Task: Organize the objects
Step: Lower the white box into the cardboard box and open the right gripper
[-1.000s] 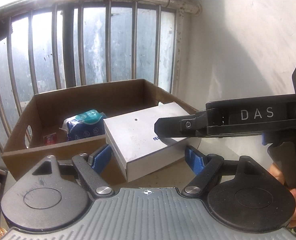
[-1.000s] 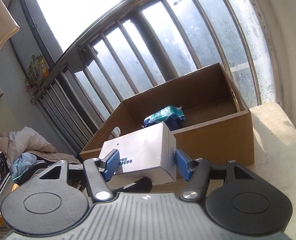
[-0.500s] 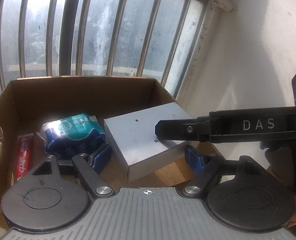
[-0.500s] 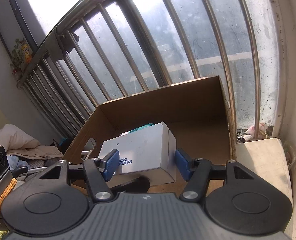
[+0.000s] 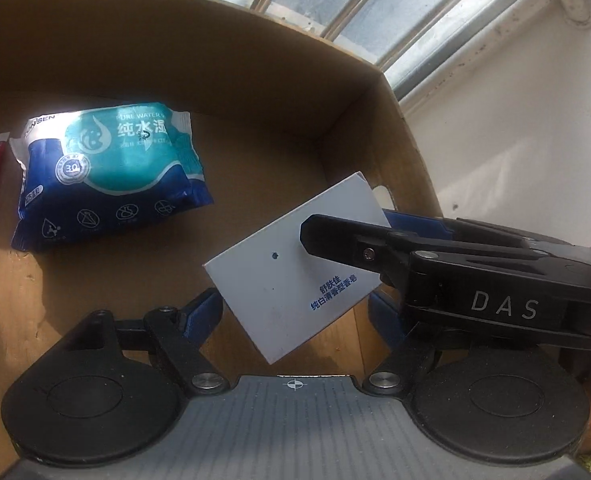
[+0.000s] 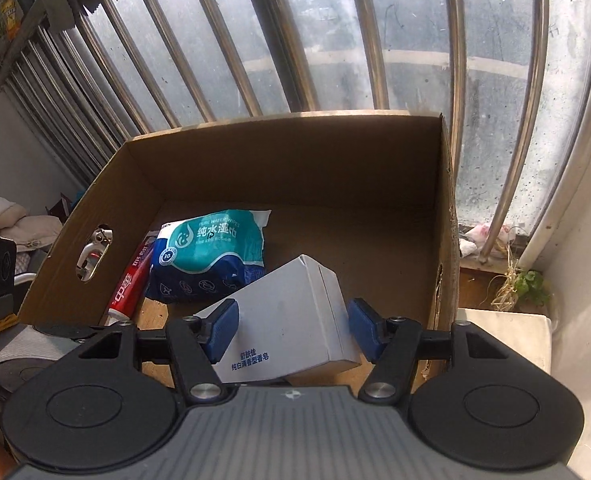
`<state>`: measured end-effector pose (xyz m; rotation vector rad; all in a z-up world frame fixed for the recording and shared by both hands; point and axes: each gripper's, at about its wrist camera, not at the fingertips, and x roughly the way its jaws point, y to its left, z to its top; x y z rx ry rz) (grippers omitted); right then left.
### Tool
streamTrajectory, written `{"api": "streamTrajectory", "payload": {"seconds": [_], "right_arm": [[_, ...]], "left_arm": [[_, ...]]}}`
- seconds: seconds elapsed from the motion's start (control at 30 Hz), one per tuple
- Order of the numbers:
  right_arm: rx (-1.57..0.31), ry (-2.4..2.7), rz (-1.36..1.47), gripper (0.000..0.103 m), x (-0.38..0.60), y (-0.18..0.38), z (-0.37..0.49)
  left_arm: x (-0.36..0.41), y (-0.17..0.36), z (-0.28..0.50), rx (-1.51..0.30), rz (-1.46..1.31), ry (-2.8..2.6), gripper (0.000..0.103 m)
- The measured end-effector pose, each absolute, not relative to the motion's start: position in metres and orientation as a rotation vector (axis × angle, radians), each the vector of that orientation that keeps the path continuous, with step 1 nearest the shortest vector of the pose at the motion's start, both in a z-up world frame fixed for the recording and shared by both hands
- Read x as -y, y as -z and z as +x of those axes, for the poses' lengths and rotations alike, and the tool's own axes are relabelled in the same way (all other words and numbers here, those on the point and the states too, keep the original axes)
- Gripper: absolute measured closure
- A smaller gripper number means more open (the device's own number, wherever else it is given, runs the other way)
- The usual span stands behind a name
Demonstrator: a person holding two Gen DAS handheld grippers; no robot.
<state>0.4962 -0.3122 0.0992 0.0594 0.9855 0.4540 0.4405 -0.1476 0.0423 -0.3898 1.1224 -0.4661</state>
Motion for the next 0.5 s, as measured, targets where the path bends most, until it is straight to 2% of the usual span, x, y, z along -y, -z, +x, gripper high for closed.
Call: {"api": "streamTrajectory", "payload": {"seconds": [0.17, 0.5], "right_arm": [[-0.998, -0.442, -0.022, 0.037, 0.303, -0.097, 0.509], [-0.938, -0.48, 0.085, 0.036, 0.318, -0.095, 0.51]], "left_arm": [[0.151, -0.03, 0.448, -1.218, -0.478, 0.499, 0.024], [0.137, -0.032, 0.446, -1.186, -0.499, 0.47, 0.021]]}}
